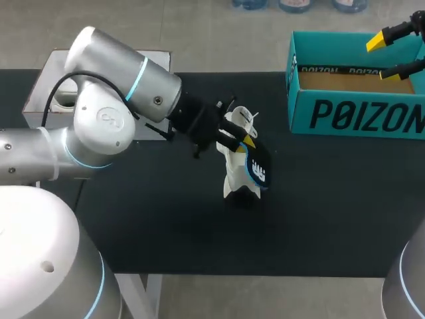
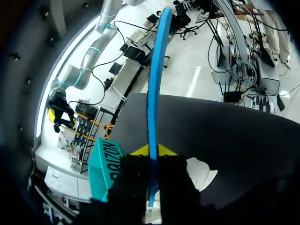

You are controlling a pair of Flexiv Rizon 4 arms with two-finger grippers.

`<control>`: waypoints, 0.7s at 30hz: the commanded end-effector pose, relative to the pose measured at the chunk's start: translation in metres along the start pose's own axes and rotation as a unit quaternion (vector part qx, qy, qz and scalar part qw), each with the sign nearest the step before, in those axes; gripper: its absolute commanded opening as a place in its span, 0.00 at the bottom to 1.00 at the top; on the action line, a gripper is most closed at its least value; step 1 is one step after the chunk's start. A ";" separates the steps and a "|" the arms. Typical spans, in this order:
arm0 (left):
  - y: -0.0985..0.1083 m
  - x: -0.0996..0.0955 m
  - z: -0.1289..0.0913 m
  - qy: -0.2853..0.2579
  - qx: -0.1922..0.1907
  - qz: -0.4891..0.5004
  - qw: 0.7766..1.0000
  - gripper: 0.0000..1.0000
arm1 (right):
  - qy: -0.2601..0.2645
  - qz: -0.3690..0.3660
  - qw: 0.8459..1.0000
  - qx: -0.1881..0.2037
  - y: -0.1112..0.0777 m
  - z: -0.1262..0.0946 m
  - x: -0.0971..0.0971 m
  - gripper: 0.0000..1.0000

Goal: Take the shoe out of the shoebox, open the shoe tongue, remove and reinsert the insole, then place the shoe into the shoebox

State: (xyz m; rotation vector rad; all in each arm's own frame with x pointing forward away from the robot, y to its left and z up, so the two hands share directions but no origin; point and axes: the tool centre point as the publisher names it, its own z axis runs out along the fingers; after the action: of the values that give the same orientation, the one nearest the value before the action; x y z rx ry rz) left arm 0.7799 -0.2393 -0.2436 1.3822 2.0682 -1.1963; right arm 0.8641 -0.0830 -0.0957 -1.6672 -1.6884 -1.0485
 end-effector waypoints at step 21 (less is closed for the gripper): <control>0.045 0.037 0.033 0.000 -0.013 -0.063 0.998 0.00 | -0.002 0.001 1.000 -0.001 -0.001 0.000 0.000 1.00</control>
State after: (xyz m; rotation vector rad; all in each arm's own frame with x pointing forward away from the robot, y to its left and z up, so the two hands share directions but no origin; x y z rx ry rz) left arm 0.7995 -0.2347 -0.3006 1.2687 2.2075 -1.2074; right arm 0.8640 -0.0826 -0.0958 -1.6692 -1.6886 -1.0481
